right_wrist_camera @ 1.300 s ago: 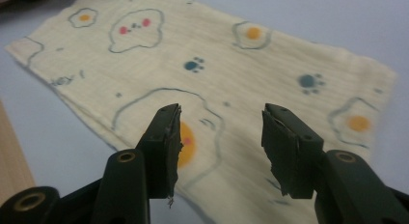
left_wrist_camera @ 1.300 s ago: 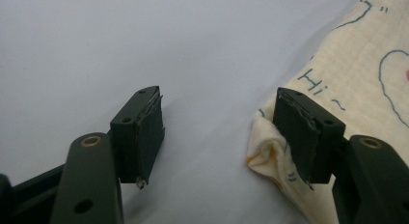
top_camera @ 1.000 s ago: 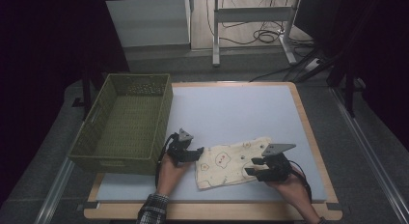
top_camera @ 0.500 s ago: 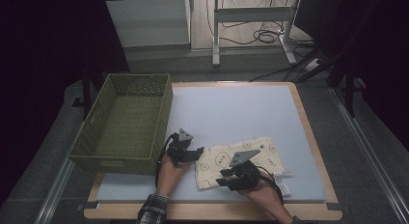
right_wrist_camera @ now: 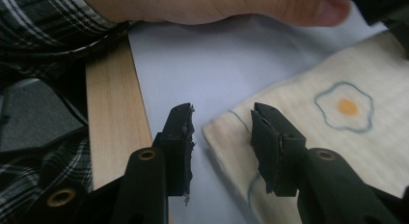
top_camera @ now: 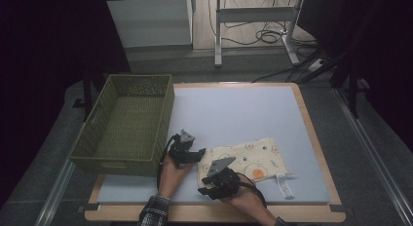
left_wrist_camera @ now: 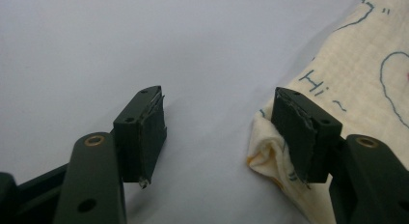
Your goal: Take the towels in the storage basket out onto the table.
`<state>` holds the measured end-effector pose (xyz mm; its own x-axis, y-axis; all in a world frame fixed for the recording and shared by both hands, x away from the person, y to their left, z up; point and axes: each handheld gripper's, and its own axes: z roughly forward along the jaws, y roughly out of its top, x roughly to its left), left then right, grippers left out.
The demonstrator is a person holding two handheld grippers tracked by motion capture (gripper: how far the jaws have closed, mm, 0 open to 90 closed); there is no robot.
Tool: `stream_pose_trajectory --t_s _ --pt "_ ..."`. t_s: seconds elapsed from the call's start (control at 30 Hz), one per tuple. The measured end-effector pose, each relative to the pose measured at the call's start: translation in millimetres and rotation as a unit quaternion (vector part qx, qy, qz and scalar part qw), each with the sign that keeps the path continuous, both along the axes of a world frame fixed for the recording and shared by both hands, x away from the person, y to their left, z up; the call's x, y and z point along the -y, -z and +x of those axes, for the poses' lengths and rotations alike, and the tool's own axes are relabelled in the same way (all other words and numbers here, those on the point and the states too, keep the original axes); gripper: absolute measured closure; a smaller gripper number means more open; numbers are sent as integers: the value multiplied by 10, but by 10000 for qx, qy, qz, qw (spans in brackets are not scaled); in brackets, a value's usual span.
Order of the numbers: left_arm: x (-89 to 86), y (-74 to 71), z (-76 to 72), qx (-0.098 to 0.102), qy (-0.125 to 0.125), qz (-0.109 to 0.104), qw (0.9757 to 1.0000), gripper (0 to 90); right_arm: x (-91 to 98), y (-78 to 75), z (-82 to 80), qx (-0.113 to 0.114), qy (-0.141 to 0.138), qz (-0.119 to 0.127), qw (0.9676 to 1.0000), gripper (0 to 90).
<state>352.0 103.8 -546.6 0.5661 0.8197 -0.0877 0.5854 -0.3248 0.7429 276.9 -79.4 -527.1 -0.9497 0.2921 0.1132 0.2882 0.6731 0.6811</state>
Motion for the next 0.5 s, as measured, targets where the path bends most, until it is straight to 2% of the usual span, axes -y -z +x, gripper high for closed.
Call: stream_pose_trajectory --t_s 0.13,0.17,0.23,0.27,0.4,0.5 --pt "0 0 1 -4 -3 -4 10000 368 -68 35 -19 194 -18 -114 9997 570" --pt "2 1 1 3 -4 -7 10000 368 -76 34 -34 254 -9 -158 9996 591" --pt "3 2 0 7 -4 -6 10000 368 -93 38 -83 630 52 -309 9975 670" --pt "4 1 -1 6 -1 1 10000 369 -99 38 -100 682 77 -341 9971 690" --pt "10 -1 -7 37 -31 50 10000 385 -90 29 -81 699 194 -384 9966 830" --pt "16 -8 -20 75 -13 97 9999 424 -67 30 -29 475 220 -289 9982 847"
